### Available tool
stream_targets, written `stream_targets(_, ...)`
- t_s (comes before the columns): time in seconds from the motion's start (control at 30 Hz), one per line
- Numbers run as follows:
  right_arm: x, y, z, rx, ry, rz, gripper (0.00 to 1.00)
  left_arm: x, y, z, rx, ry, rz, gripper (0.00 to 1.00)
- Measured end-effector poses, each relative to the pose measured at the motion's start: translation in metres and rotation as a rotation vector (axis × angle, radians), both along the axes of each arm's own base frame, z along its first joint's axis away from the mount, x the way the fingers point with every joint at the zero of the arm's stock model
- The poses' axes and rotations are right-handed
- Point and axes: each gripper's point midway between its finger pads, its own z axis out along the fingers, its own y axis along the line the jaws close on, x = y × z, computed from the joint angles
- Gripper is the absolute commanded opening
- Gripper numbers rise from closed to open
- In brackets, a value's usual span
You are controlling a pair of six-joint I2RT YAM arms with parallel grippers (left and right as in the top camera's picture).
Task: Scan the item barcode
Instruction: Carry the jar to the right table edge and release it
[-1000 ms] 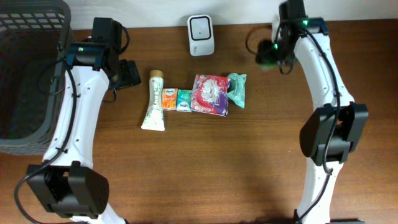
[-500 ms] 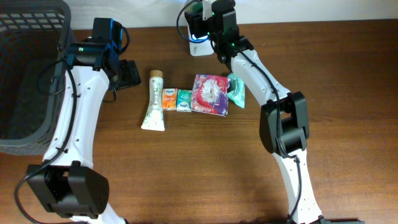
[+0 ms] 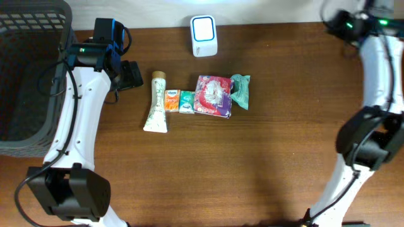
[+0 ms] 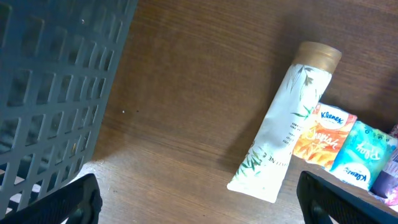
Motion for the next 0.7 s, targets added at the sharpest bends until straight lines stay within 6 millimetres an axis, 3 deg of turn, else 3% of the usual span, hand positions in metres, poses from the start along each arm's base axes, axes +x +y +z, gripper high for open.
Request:
stream_targets(0.17,-0.102,-0.14,-0.038,0.11,0.189,-0.359,0.62,0.0,0.0,0.0,0.0,0.0,0.0,0.99)
stream_targets(0.27,-0.143,-0.189,-0.07,0.123,0.271,-0.493,0.62,0.0,0.0,0.0,0.0,0.001,0.0,0.99)
stream_targets(0.3,-0.149,-0.197,-0.078,0.129,0.286,-0.512,0.62,0.0,0.0,0.0,0.0,0.001,0.0,0.99)
stream_targets(0.37,-0.158,-0.209,-0.095,0.142,0.313,-0.54,0.72,0.0,0.0,0.0,0.0,0.001,0.0,0.99)
stream_targets(0.47,-0.162,-0.212,-0.128,0.161,0.365,-0.554,0.8,0.0,0.0,0.0,0.0,0.001,0.0,0.99)
stream_targets(0.63,-0.17,-0.207,-0.129,0.161,0.409,-0.539,0.83,0.0,0.0,0.0,0.0,0.0,0.0,0.99)
stream_targets(0.7,-0.17,-0.207,-0.118,0.159,0.406,-0.537,0.83,0.0,0.0,0.0,0.0,0.0,0.0,0.99)
